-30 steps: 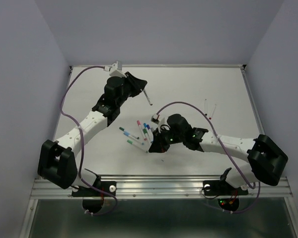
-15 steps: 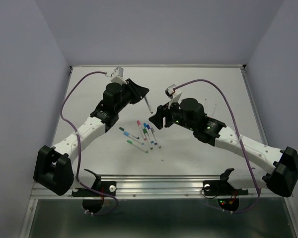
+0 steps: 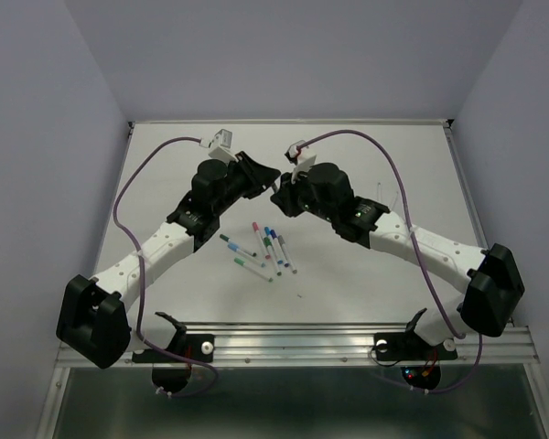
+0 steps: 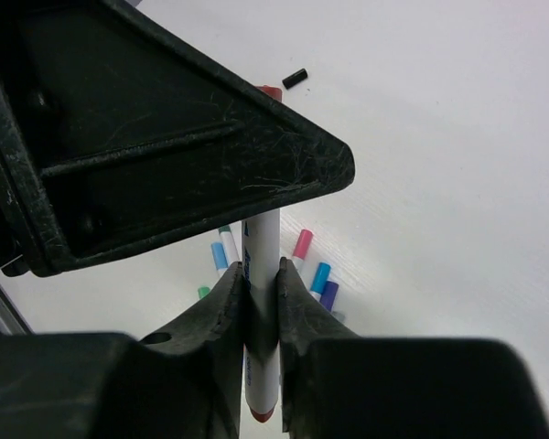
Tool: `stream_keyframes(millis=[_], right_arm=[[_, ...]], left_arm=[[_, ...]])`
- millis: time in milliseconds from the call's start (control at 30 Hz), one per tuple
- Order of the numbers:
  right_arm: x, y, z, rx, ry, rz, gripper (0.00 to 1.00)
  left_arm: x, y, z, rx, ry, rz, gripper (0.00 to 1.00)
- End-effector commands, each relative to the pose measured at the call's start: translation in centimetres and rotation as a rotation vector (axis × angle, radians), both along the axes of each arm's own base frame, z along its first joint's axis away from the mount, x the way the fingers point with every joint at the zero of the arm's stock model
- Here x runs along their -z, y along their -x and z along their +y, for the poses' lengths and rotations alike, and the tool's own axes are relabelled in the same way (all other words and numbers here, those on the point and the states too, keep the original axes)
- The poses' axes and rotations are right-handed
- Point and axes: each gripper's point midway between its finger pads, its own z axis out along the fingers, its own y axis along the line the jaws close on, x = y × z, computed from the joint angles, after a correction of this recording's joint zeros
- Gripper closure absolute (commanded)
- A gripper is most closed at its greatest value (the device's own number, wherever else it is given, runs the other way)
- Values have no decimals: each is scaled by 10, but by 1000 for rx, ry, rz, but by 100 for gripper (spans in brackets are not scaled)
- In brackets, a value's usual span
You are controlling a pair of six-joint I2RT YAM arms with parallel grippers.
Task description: Open the pen caps
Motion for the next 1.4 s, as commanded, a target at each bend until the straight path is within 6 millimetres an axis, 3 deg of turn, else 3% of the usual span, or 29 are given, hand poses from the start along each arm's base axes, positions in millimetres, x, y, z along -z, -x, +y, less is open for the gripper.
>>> stream_keyframes(millis=[0,200,467,567,667,900,967,1133,1200,1367], right_arm=[[-29,1,7,-36,-54,-45,99],[-28,7,3,-41,-61,-40,99],[-29,13,5,-70,-70,-32,99],[-28,13,5,-70,-71,-27,99],[-27,14,4,-72,-71,-24,99],[-21,17,2,-67,-70,-7,99],[-20,15,1,-66,-72,-1,99],[-15,20,4,-100,-72,16,99],[-10,26,6,-127,-69,34,99],[7,50,8,-218,-82,109,99]], left_arm=[[-33,6,0,2,72,-82,96],[-36,5,0,1,71,-90,73],[-34,5,-1,8,59,-92,55],[-35,4,-1,2,56,-94,54],[-33,2,1,-11,46,-88,54],[-34,-2,10,-62,26,-88,68],[-34,-2,11,-69,26,-87,79],[-32,-6,12,-84,18,-81,91],[-33,-8,13,-95,17,-81,99],[-35,-15,14,-120,18,-91,100]])
